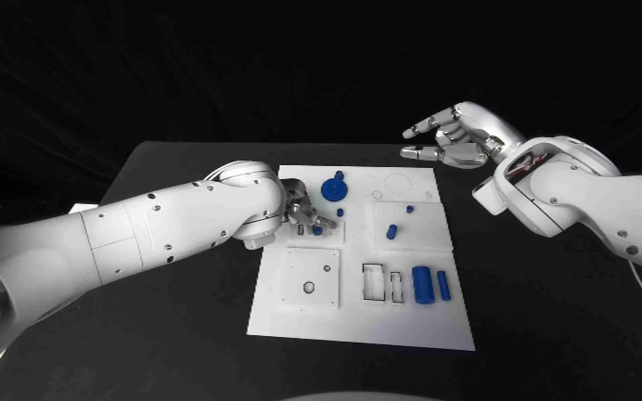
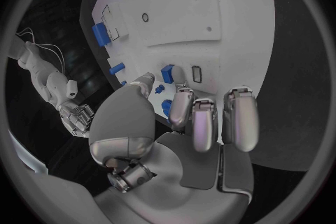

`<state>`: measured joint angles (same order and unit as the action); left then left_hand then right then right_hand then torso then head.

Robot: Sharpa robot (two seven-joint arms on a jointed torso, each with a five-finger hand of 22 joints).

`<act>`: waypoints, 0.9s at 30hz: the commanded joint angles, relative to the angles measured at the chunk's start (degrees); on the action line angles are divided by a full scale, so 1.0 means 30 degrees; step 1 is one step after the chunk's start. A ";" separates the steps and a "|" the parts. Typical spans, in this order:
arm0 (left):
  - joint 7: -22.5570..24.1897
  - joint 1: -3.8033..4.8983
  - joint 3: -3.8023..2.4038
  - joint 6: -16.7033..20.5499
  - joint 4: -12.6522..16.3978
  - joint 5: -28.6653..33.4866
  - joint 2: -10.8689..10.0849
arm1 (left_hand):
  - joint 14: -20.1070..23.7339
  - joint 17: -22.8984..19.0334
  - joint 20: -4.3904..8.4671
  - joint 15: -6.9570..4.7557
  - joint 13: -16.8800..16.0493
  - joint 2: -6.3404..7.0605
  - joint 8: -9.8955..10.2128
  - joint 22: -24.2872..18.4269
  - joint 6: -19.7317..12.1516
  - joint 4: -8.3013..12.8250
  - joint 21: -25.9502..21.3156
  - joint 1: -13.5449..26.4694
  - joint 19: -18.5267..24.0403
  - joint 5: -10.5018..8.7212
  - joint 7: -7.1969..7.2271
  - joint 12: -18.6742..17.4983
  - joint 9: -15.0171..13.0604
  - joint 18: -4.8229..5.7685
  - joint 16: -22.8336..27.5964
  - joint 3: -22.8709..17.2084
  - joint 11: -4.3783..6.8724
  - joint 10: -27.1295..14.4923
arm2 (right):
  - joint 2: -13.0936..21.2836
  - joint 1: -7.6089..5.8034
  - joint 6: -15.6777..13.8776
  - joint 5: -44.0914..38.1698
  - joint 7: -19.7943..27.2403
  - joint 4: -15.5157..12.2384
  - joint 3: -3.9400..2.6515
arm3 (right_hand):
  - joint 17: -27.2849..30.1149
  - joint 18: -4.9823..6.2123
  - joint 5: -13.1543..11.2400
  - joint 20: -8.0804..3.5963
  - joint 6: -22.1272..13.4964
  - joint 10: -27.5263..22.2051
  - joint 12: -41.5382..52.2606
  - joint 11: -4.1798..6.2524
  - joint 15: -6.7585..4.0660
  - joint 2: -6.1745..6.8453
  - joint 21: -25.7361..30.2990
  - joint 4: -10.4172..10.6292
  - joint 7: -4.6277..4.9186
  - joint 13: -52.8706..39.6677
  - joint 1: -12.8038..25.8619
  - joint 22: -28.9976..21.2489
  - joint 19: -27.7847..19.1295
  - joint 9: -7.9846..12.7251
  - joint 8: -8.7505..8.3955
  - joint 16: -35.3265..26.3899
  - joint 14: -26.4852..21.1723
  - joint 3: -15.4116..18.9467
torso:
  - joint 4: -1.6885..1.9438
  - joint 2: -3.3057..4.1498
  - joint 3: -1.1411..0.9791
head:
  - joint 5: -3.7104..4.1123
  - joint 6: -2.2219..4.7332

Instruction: Assemble the parts on the task board

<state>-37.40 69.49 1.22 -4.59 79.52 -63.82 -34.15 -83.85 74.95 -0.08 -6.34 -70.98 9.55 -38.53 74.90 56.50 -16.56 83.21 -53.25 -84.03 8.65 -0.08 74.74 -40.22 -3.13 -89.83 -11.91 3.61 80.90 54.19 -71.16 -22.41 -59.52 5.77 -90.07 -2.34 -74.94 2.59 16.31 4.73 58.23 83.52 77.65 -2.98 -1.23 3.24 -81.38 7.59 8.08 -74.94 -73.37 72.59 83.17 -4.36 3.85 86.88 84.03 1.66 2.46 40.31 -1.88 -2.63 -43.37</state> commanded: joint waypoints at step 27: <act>0.0128 0.2854 -0.1327 -0.3258 -0.3182 0.1714 0.0179 | -0.2050 0.5017 -0.0597 0.0764 0.2574 -0.1520 0.2157 -0.0033 -0.2591 -0.0049 -0.1219 -0.3247 -0.0396 -0.0252 -0.1306 -0.2190 0.0956 -0.0059 -0.0058 0.5044 -0.1115 -0.2259 | -0.0299 0.0089 0.0330 0.0081 0.0148 0.0524 0.0033 | -0.3305 0.0352 0.0035 -0.0034 -0.0050 -0.0148 -0.0041 -0.0025 -0.0010 -0.0016 0.0079 0.0012 -0.0039 -0.2267 -0.0040 -0.0025 -0.0142 -0.0024 0.0091 -0.0094 0.1568 0.0114 | -0.0013 0.0006 -0.0024 | -0.0092 0.0282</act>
<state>-37.41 77.89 -2.78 -10.00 71.11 -57.99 -34.04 -84.07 74.93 -1.53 -4.48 -63.33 4.99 -32.34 74.90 48.89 -16.67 79.75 -62.72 -84.03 7.71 -3.96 68.32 -37.40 -3.13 -89.83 2.94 0.22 74.41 53.41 -70.93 -22.17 -59.37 5.80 -88.55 -2.24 -74.92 2.59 16.31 4.73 58.23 83.52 77.65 -2.98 -1.23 3.24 -81.39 7.58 8.08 -74.94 -73.37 72.52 83.18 -4.36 3.85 86.88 84.03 1.65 2.45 40.31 -1.93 -2.77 -42.61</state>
